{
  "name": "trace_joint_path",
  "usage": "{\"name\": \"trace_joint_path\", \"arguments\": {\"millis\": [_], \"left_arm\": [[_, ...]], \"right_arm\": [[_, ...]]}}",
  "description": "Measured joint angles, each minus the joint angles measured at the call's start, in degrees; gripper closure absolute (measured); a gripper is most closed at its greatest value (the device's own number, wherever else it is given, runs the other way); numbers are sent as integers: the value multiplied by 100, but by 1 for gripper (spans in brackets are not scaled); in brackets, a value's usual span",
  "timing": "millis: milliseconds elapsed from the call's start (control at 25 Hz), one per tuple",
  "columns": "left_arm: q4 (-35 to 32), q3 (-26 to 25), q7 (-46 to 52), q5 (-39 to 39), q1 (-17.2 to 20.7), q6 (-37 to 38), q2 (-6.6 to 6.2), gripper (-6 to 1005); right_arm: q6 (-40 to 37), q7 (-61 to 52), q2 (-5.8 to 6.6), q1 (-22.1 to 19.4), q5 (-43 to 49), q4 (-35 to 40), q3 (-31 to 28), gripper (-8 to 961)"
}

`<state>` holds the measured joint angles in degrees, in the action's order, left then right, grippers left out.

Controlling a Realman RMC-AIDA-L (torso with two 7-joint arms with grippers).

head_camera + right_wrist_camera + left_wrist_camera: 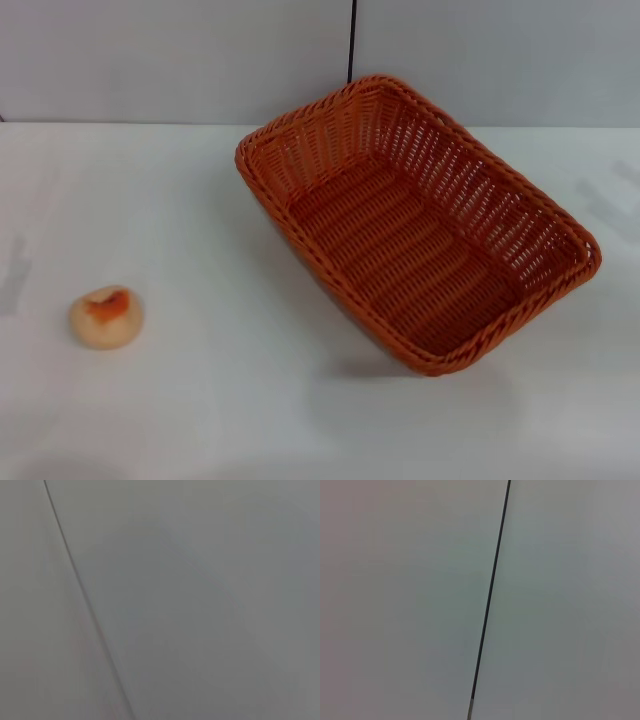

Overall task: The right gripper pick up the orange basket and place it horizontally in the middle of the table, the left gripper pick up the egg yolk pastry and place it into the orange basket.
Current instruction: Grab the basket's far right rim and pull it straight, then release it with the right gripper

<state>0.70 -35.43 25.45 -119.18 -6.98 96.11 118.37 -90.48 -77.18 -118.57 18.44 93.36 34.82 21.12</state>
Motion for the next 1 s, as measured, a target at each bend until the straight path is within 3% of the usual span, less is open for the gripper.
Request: {"name": "trace_joint_path", "arguments": {"millis": [200,400,520,680,840,1000], "left_arm": [[10,2,4,0,29,-7,7,201],[9,1,4,1,56,-6,9,204],[9,1,4,1,56,-6,9,206],[9,-5,4,3,71,38,6,208],[9,1,-21,0,120,13,14,211],[10,2,-34,0,137,6,20,213]], "right_arm": [[-160,-2979,62,180,1601,2133,122,168],[-771,-4731,387,791,3251,3217,241,172],[-1331,-5145,625,1352,4108,3218,221,174],[-1656,-5417,767,1897,5006,3033,344,177],[-1632,-5658,804,2143,5212,2647,742,180],[-1312,-5696,725,2213,5208,2377,1057,182]]}}
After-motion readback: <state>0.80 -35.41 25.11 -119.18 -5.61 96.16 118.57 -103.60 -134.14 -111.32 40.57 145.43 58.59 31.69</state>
